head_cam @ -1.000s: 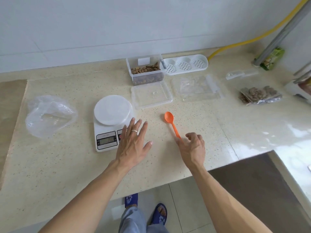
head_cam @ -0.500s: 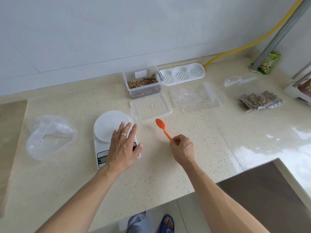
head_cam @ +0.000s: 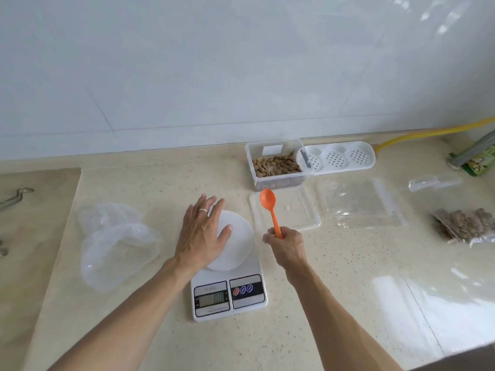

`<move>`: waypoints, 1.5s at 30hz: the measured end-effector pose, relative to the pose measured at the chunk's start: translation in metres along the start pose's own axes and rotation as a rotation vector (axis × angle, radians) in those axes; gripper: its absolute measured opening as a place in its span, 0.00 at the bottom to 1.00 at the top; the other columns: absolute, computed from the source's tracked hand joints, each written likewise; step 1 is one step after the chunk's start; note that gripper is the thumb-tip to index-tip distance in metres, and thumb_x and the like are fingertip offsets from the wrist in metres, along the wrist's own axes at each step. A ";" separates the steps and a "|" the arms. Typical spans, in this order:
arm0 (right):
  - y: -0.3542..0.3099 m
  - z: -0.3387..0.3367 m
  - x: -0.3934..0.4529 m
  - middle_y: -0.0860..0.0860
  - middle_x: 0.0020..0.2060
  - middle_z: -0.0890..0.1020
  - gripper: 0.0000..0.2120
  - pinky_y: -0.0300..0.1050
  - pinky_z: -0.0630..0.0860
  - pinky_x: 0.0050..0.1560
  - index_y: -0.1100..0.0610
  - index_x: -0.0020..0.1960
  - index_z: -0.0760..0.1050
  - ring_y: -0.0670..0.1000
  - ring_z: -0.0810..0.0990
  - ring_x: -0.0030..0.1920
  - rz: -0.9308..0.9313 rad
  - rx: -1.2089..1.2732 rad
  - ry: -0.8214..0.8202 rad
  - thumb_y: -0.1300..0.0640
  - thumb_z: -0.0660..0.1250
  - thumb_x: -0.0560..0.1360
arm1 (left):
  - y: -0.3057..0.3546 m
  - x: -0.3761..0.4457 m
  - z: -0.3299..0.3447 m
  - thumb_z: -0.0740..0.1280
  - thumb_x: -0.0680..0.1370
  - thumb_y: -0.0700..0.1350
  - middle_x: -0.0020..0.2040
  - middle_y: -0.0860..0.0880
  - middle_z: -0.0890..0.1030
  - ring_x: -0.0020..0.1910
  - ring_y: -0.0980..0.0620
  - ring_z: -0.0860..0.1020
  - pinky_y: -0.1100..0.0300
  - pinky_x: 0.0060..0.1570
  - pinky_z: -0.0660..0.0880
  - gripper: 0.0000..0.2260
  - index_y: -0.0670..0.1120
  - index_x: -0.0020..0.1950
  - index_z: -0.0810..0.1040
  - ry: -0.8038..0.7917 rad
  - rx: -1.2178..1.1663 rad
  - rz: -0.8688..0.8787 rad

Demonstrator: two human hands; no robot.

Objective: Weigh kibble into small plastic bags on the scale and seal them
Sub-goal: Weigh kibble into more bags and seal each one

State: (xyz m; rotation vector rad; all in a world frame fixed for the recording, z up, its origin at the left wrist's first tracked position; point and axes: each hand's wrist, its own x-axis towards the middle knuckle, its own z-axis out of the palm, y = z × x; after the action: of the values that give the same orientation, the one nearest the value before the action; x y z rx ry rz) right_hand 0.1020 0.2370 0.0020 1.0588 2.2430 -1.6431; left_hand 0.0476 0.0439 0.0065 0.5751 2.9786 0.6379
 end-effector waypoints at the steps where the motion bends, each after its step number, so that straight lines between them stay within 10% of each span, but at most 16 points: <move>1: -0.003 0.002 0.000 0.48 0.31 0.74 0.04 0.40 0.67 0.31 0.56 0.45 0.81 0.47 0.70 0.30 0.013 0.026 -0.033 0.61 0.72 0.71 | 0.000 0.005 -0.001 0.63 0.80 0.50 0.73 0.43 0.68 0.77 0.43 0.57 0.45 0.74 0.54 0.24 0.43 0.74 0.67 -0.018 -0.020 0.000; 5: -0.024 -0.004 -0.001 0.54 0.29 0.72 0.07 0.41 0.63 0.25 0.58 0.45 0.83 0.48 0.64 0.26 -0.007 0.100 -0.162 0.64 0.74 0.68 | 0.008 0.030 -0.006 0.56 0.81 0.44 0.64 0.45 0.76 0.70 0.44 0.68 0.45 0.70 0.60 0.16 0.45 0.66 0.75 -0.079 -0.113 0.059; 8: -0.044 -0.014 -0.005 0.66 0.34 0.79 0.07 0.41 0.61 0.25 0.58 0.47 0.82 0.48 0.62 0.25 -0.077 0.109 -0.224 0.65 0.73 0.69 | 0.023 0.050 -0.019 0.58 0.80 0.44 0.45 0.47 0.81 0.47 0.45 0.79 0.52 0.50 0.74 0.11 0.44 0.53 0.80 -0.092 -0.319 0.052; 13: -0.071 -0.031 -0.012 0.53 0.36 0.86 0.04 0.37 0.70 0.33 0.57 0.48 0.81 0.46 0.77 0.30 -0.244 -0.055 -0.174 0.61 0.73 0.73 | 0.047 0.072 -0.050 0.61 0.81 0.41 0.32 0.50 0.78 0.31 0.56 0.75 0.59 0.39 0.74 0.11 0.44 0.42 0.80 -0.235 -0.670 -0.009; 21: -0.098 -0.052 -0.020 0.59 0.35 0.85 0.04 0.39 0.60 0.25 0.62 0.46 0.82 0.46 0.63 0.24 -0.293 -0.007 -0.322 0.65 0.68 0.75 | 0.064 0.082 -0.068 0.64 0.80 0.40 0.32 0.51 0.79 0.30 0.57 0.76 0.69 0.35 0.70 0.09 0.43 0.43 0.81 -0.280 -0.867 0.006; 27: -0.103 -0.076 -0.006 0.62 0.35 0.83 0.05 0.41 0.60 0.26 0.64 0.47 0.80 0.46 0.65 0.25 -0.279 -0.017 -0.292 0.67 0.66 0.74 | 0.045 0.080 -0.081 0.55 0.84 0.45 0.33 0.54 0.75 0.29 0.59 0.71 0.65 0.35 0.68 0.13 0.50 0.48 0.79 -0.420 -0.535 -0.004; 34: -0.102 -0.089 0.005 0.61 0.34 0.80 0.08 0.39 0.59 0.26 0.71 0.53 0.75 0.46 0.64 0.26 -0.201 0.085 -0.335 0.71 0.62 0.75 | 0.046 0.081 -0.088 0.57 0.83 0.46 0.30 0.59 0.70 0.28 0.63 0.69 0.66 0.31 0.63 0.13 0.48 0.40 0.73 -0.270 -0.359 0.126; 40: -0.112 -0.092 0.009 0.62 0.33 0.80 0.09 0.42 0.57 0.28 0.59 0.43 0.75 0.47 0.62 0.26 -0.143 0.248 -0.386 0.70 0.63 0.77 | 0.030 0.095 -0.071 0.56 0.82 0.56 0.27 0.55 0.68 0.29 0.53 0.66 0.55 0.34 0.67 0.21 0.49 0.32 0.64 -0.151 -0.353 0.079; 45: -0.117 -0.080 0.019 0.64 0.34 0.83 0.05 0.40 0.60 0.24 0.61 0.42 0.79 0.45 0.67 0.22 -0.191 0.126 -0.211 0.69 0.67 0.74 | 0.049 0.093 -0.076 0.55 0.74 0.69 0.57 0.49 0.77 0.59 0.47 0.74 0.51 0.57 0.71 0.29 0.50 0.65 0.73 -0.250 -0.110 0.178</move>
State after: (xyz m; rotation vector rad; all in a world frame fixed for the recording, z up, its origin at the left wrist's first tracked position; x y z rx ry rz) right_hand 0.0359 0.2997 0.1122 0.6743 2.1835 -1.8949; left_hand -0.0307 0.0901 0.0995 0.8498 2.6631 0.6798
